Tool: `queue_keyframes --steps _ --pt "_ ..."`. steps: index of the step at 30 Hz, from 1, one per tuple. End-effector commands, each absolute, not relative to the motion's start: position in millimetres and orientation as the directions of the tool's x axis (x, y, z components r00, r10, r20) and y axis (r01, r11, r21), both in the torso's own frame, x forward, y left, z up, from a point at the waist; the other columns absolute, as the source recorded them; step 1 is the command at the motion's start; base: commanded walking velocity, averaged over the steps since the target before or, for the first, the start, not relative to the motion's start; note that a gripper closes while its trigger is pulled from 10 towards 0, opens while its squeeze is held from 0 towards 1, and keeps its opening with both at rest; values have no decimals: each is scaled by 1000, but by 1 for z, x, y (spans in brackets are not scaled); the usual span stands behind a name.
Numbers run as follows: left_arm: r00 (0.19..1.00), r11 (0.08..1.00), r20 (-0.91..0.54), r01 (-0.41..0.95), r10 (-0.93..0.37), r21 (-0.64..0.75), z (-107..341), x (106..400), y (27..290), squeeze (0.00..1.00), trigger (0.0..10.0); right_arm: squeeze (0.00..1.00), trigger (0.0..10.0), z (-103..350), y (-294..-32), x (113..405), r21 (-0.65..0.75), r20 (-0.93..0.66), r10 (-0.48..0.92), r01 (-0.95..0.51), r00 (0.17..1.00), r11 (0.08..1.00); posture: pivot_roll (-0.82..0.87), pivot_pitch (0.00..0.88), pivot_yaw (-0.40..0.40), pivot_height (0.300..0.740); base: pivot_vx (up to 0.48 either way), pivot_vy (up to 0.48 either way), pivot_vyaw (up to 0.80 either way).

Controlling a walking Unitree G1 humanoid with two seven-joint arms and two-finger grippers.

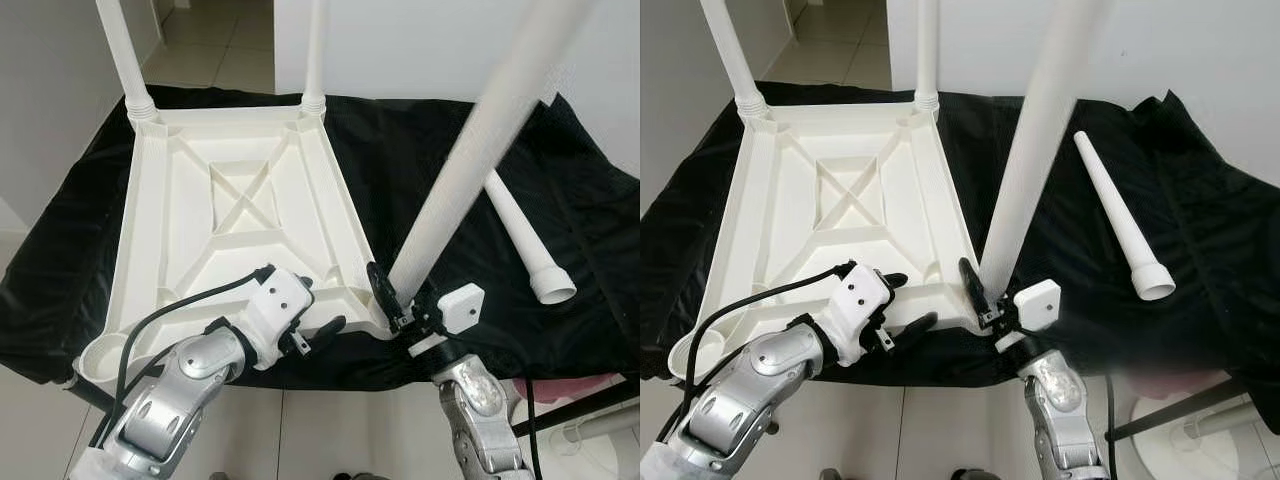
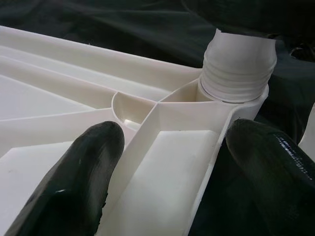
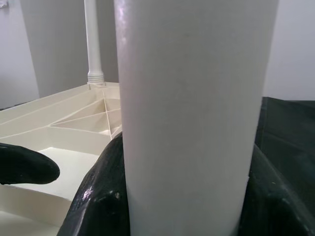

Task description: Building children table

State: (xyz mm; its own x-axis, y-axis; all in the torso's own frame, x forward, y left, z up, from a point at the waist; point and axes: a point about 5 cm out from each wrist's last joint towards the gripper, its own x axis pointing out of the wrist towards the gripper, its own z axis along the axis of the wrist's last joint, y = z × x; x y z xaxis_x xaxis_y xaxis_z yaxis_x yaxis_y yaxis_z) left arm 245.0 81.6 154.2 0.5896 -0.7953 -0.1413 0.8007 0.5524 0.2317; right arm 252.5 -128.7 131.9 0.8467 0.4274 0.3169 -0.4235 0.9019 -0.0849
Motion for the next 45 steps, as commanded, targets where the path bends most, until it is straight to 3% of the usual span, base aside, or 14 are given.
queue_keyframes --steps 1,15,33,37,41,45 --pt "586 547 -150 803 -796 237 155 245 82 0 10000 0 10000 85 -133 251 -34 20 422 -421 907 906 26 151 -8 740 0 0 0" --pt "589 551 -147 801 -794 234 156 245 81 0 10000 0 10000 85 -133 262 -35 -103 410 -415 906 909 25 149 -15 740 0 0 0" --pt "588 550 -141 802 -797 234 156 246 79 0 10000 0 10000 98 -128 275 -145 -166 465 -488 869 861 25 133 -22 740 0 0 0" --pt "588 550 -137 801 -797 237 156 245 78 0 10000 0 10000 105 -126 270 -239 -57 492 -490 869 838 26 128 -25 740 0 0 0" --pt "589 551 -136 800 -797 237 156 245 78 0 10000 0 10000 113 -131 260 -217 112 459 -429 881 877 25 127 -22 740 0 0 0" --pt "589 551 -136 800 -797 237 156 245 78 0 10000 0 10000 115 -132 256 -214 141 451 -418 881 883 22 131 -16 740 0 0 0"
